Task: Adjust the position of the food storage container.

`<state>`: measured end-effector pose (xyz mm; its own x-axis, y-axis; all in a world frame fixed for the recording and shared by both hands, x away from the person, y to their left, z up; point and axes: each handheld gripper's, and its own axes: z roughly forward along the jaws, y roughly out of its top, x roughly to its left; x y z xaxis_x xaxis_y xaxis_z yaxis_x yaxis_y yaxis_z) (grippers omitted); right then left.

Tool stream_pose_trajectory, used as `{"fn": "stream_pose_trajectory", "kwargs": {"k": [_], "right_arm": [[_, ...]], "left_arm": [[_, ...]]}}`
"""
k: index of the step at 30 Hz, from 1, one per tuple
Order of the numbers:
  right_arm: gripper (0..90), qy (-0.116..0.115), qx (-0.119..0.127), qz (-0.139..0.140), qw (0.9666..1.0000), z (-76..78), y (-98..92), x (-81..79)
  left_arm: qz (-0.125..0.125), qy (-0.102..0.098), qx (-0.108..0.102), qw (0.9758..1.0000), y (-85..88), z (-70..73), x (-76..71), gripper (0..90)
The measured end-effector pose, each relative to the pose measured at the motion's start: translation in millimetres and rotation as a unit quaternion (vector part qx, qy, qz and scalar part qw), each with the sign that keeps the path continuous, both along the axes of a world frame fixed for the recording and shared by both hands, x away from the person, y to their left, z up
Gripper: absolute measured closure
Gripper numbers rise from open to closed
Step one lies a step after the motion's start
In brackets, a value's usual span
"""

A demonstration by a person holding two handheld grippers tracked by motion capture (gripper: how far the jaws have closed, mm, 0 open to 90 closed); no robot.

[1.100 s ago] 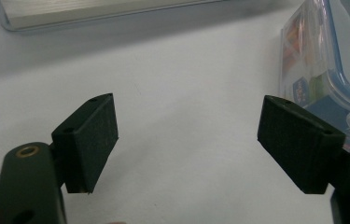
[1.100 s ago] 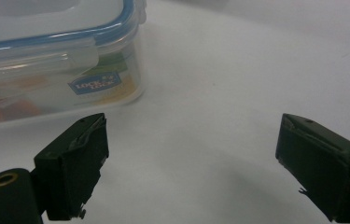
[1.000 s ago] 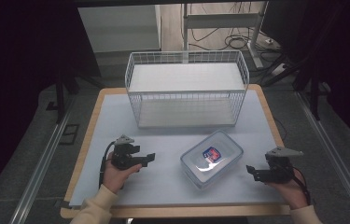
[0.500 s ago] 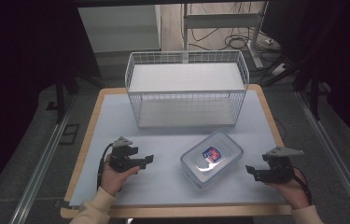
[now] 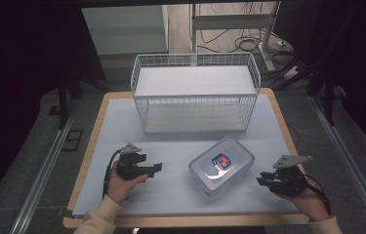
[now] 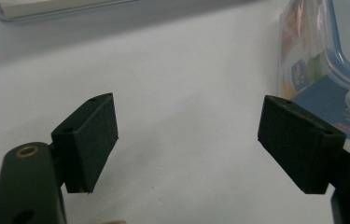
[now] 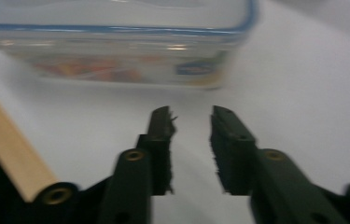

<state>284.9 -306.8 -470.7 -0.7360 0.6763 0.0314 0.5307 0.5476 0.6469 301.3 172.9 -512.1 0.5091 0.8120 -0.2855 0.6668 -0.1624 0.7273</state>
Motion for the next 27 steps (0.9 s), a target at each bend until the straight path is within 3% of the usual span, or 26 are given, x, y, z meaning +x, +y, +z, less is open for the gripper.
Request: {"fn": "stream_pose_trajectory", "kwargs": {"k": [2,3,4,5,8,14,17,22,27], "right_arm": [[86.1,0.005,-0.008,0.038,0.9992,2.9,10.3,-3.6],[86.1,0.005,-0.008,0.038,0.9992,2.9,10.3,-3.6],[89.5,0.006,-0.010,0.057,0.9983,3.6,17.0,-5.6],[89.5,0.006,-0.010,0.057,0.9983,3.6,17.0,-5.6],[89.7,0.011,-0.015,0.092,0.9956,3.5,32.5,-10.3],[89.8,0.017,-0.026,0.163,0.9861,1.0,72.2,-20.8],[89.8,0.023,-0.034,0.182,0.9824,-1.9,85.3,-23.3],[89.8,0.033,-0.051,0.195,0.9789,-11.2,101.1,-21.5],[89.8,0.027,-0.072,0.208,0.9751,-17.3,113.9,-20.3]], "left_arm": [[0.004,0.001,-0.003,1.0000,0.4,-1.0,-0.2,20.1],[0.004,0.001,-0.003,1.0000,0.4,-1.0,-0.2,20.1],[0.004,0.002,-0.003,1.0000,0.6,-1.1,-0.4,20.1],[0.004,0.002,-0.002,1.0000,0.6,-1.1,-0.6,20.1],[0.005,0.002,-0.003,1.0000,0.2,-0.9,-1.2,20.2],[0.002,0.003,-0.001,1.0000,0.1,-1.9,-0.4,20.2],[0.002,0.004,-0.001,1.0000,0.6,-2.2,-0.1,20.2],[0.003,0.003,-0.002,1.0000,0.9,-2.4,0.1,20.2],[0.003,0.002,-0.002,1.0000,1.3,-2.3,-0.1,20.3]]}}
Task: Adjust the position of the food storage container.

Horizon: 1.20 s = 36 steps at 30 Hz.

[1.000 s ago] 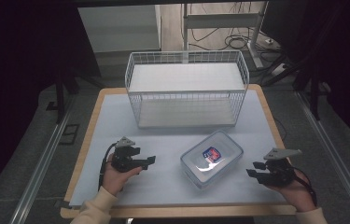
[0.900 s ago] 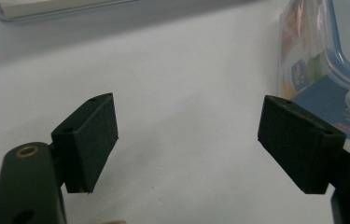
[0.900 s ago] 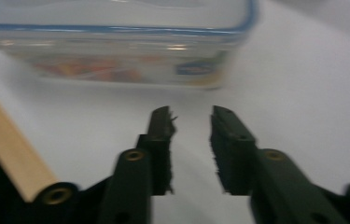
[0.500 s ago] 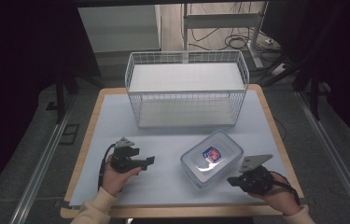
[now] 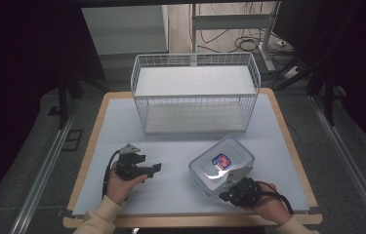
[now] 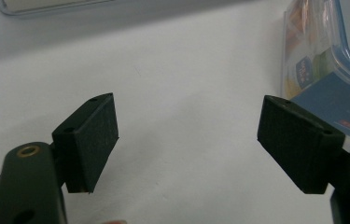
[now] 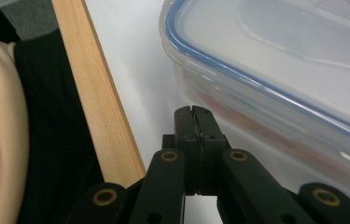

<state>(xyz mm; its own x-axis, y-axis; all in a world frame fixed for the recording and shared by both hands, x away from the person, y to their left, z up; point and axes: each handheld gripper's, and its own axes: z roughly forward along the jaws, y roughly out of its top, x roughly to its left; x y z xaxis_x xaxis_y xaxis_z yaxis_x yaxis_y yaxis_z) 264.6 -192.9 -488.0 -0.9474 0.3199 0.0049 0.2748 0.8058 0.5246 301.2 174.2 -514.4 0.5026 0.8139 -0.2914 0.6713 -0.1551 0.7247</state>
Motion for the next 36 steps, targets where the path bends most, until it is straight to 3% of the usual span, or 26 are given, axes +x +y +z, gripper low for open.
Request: {"fn": "stream_pose_trajectory", "kwargs": {"k": [15,26,36], "right_arm": [[89.8,-0.029,-0.016,0.009,0.9994,-0.9,14.0,0.4],[89.9,-0.040,-0.011,0.005,0.9991,-2.3,30.2,4.1],[89.9,-0.043,-0.003,-0.015,0.9990,-6.0,48.9,10.8]], "left_arm": [[-0.001,0.002,0.002,1.0000,0.1,-1.2,0.9,20.4],[-0.001,0.002,0.002,1.0000,0.6,-1.7,1.3,20.5],[-0.002,0.004,0.003,1.0000,1.4,-2.4,1.6,20.5]]}}
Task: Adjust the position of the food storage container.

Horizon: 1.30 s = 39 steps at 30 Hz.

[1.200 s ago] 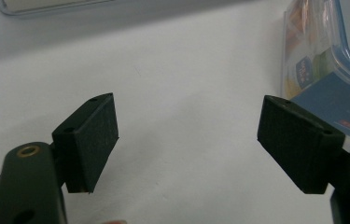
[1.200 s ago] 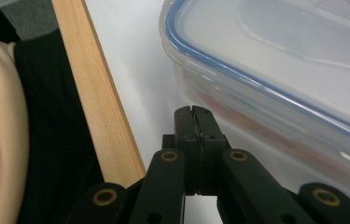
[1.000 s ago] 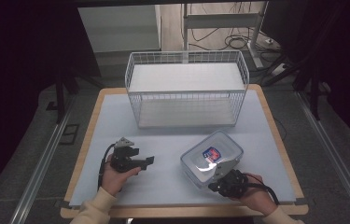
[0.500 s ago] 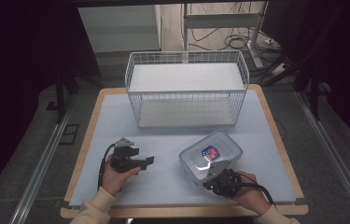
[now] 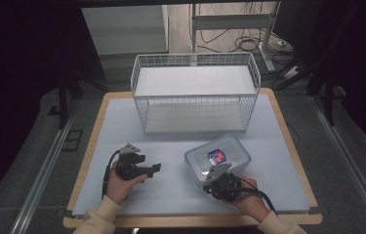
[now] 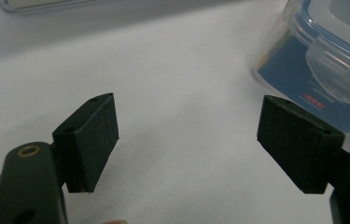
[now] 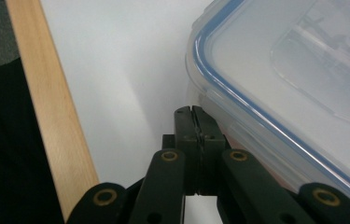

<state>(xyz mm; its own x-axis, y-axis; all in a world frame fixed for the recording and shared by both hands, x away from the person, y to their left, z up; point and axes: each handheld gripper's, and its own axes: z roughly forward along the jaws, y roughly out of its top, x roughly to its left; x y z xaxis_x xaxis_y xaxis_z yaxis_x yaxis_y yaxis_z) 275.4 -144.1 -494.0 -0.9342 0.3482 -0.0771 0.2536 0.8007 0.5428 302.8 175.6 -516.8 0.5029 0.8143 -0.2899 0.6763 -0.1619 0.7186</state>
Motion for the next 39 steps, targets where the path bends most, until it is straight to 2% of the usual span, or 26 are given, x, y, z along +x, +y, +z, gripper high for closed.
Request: {"fn": "stream_pose_trajectory", "kwargs": {"k": [14,21,27,31,34,37,38,39], "right_arm": [[89.8,-0.010,0.016,-0.030,0.9994,-6.9,24.7,10.6],[89.8,-0.023,0.020,-0.043,0.9986,-9.1,34.8,16.3],[89.8,-0.020,0.027,-0.052,0.9981,-11.2,42.5,22.1],[89.8,-0.017,0.027,-0.049,0.9983,-12.4,43.3,21.4],[89.8,-0.019,0.041,-0.038,0.9983,-3.0,38.8,14.4],[89.9,-0.022,0.067,-0.037,0.9968,19.1,26.9,6.4],[89.9,-0.028,0.082,-0.044,0.9953,30.9,16.5,5.4],[89.8,-0.030,0.088,-0.050,0.9944,36.3,10.4,5.8]], "left_arm": [[-0.001,0.003,0.002,1.0000,-0.2,-1.8,0.8,20.4],[-0.001,0.003,0.003,1.0000,-0.5,-2.3,0.9,20.4],[0.000,0.003,0.003,1.0000,-0.3,-2.6,0.9,20.4],[0.000,0.003,0.002,1.0000,-0.1,-2.2,0.5,20.4],[0.000,0.003,0.002,1.0000,0.8,-2.1,0.7,20.4],[-0.002,0.003,0.003,1.0000,1.8,-1.5,0.7,20.4],[-0.001,0.002,0.003,1.0000,1.7,-1.3,0.6,20.4],[-0.001,0.002,0.002,1.0000,1.5,-1.2,0.5,20.4]]}}
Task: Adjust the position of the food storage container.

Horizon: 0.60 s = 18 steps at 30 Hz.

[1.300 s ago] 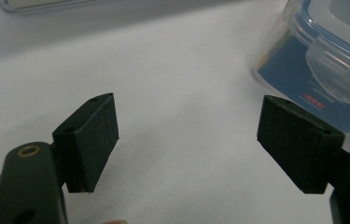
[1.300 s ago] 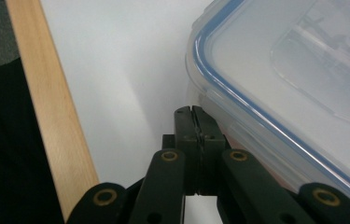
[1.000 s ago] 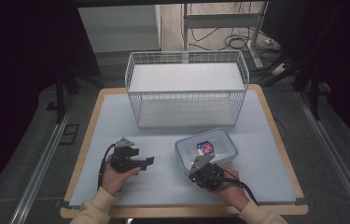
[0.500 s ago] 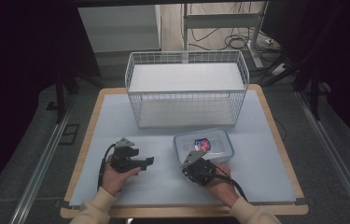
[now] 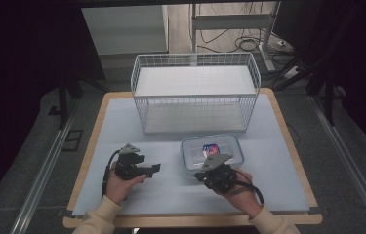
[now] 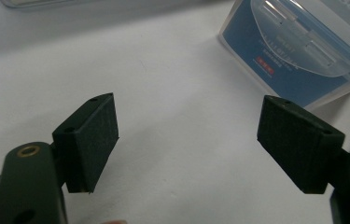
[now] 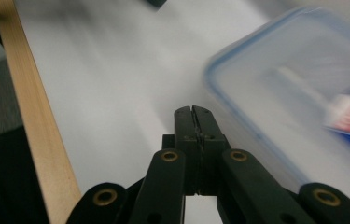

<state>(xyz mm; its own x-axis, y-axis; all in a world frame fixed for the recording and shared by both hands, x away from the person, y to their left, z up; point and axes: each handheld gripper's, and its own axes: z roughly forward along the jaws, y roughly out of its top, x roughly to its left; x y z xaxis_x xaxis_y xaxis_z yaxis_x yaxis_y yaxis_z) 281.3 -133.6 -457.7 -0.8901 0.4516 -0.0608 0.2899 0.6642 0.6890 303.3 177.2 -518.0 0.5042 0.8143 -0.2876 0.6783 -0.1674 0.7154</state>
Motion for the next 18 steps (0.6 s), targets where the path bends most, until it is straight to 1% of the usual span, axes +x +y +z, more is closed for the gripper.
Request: {"fn": "stream_pose_trajectory", "kwargs": {"k": [2,4,5,6,7,8,9,10,12,14,15,17,18], "right_arm": [[89.8,-0.006,0.013,-0.017,0.9998,11.0,-16.0,3.7],[89.8,-0.008,0.021,-0.040,0.9989,20.3,-36.2,10.6],[89.9,-0.014,0.024,-0.054,0.9981,24.0,-46.6,14.9],[89.8,-0.019,0.025,-0.071,0.9970,27.0,-56.7,19.5],[89.9,-0.020,0.029,-0.086,0.9956,29.3,-67.0,24.7],[89.9,-0.019,0.035,-0.101,0.9941,30.8,-77.2,30.1],[89.8,-0.017,0.036,-0.115,0.9925,31.4,-87.3,35.8],[89.9,-0.018,0.033,-0.131,0.9907,30.6,-97.0,41.5],[89.9,-0.009,0.029,-0.156,0.9873,26.7,-115.3,53.3],[89.9,-0.005,0.025,-0.183,0.9827,21.0,-130.3,63.3],[89.9,0.001,0.020,-0.193,0.9809,16.9,-136.9,68.9],[89.9,0.011,0.013,-0.206,0.9785,10.2,-142.5,76.0],[89.9,0.017,0.008,-0.206,0.9784,6.0,-144.2,80.0]], "left_arm": [[-0.001,-0.001,0.001,1.0000,-0.7,0.6,-0.1,20.4],[-0.002,-0.001,0.001,1.0000,-1.6,1.0,-0.1,20.4],[-0.002,-0.001,0.002,1.0000,-2.0,1.0,0.1,20.4],[-0.002,-0.001,0.002,1.0000,-2.2,0.9,0.4,20.4],[-0.003,0.000,0.002,1.0000,-2.2,0.8,0.8,20.4],[-0.002,0.000,0.002,1.0000,-2.1,0.5,1.1,20.4],[-0.002,0.001,0.002,1.0000,-1.8,0.2,1.4,20.4],[0.000,0.001,0.002,1.0000,-1.7,-0.1,1.7,20.4],[0.002,0.001,0.001,1.0000,-1.3,0.0,1.5,20.4],[0.001,0.000,0.000,1.0000,-1.5,0.3,1.0,20.4],[0.001,0.001,0.001,1.0000,-1.7,0.2,1.0,20.4],[0.001,0.002,0.002,1.0000,-2.2,-0.6,1.2,20.4],[0.001,0.002,0.002,1.0000,-2.4,-1.0,1.4,20.4]]}}
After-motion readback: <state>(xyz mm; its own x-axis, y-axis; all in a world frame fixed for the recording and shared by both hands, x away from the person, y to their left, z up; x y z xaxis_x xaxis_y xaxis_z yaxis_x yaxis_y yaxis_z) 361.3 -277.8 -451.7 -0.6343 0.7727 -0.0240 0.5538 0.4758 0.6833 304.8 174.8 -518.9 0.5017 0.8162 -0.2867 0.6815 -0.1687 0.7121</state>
